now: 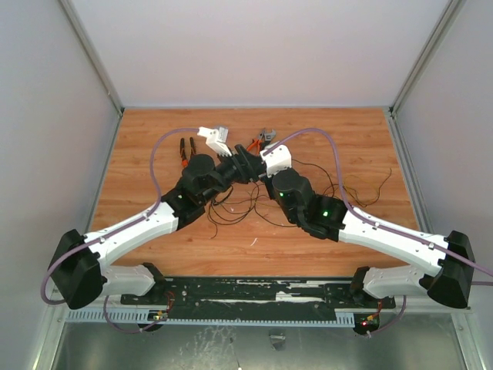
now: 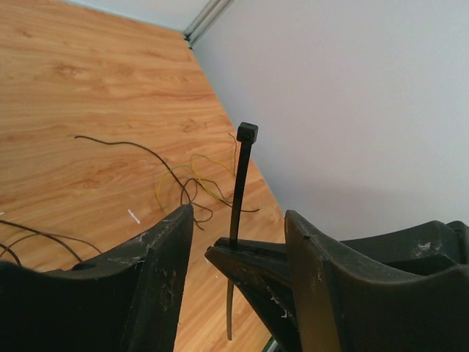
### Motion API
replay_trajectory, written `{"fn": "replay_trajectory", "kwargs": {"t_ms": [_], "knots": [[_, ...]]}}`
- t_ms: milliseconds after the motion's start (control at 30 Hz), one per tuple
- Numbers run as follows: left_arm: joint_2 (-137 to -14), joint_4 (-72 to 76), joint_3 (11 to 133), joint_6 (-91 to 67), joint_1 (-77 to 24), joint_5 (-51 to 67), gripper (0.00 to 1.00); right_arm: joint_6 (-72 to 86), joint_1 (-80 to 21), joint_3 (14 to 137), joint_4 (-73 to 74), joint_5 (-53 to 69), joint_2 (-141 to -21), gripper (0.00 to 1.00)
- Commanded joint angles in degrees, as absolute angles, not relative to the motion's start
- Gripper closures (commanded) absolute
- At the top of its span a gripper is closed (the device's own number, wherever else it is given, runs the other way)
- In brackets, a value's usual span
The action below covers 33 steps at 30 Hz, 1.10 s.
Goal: Zip-tie the wires
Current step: Pick up the ribbon at the center of the board.
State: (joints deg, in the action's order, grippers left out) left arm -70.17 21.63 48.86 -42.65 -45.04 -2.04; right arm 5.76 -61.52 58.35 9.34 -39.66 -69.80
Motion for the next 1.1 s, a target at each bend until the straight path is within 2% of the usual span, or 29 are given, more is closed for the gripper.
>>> {"fn": "replay_trajectory", "kwargs": {"t_ms": [0,367,667,733,967,1067], "knots": [[-71.1,24.8,50.8,-41.7,-46.1,-2.5,0.44,6.7,-62.2,60.3,8.6,-39.0,-70.0,1.00],[-73.9,25.7,51.7,-41.0,-47.0,-3.3,0.65,6.9,-63.1,60.1,8.8,-39.2,-71.1,1.00],[-74.2,24.8,52.5,-39.5,-47.1,-3.4,0.99,7.3,-63.0,59.5,9.0,-39.7,-70.3,1.00],[-74.2,24.7,52.4,-39.4,-47.1,-3.5,1.00,7.4,-62.9,59.3,9.2,-39.5,-70.0,1.00],[-74.8,24.9,52.6,-38.3,-46.7,-3.3,1.00,8.7,-59.1,56.1,9.2,-32.6,-64.6,0.86],[-75.2,25.4,53.0,-37.2,-45.5,-1.2,1.00,9.0,-56.8,54.4,10.0,-29.6,-61.5,0.76]]}}
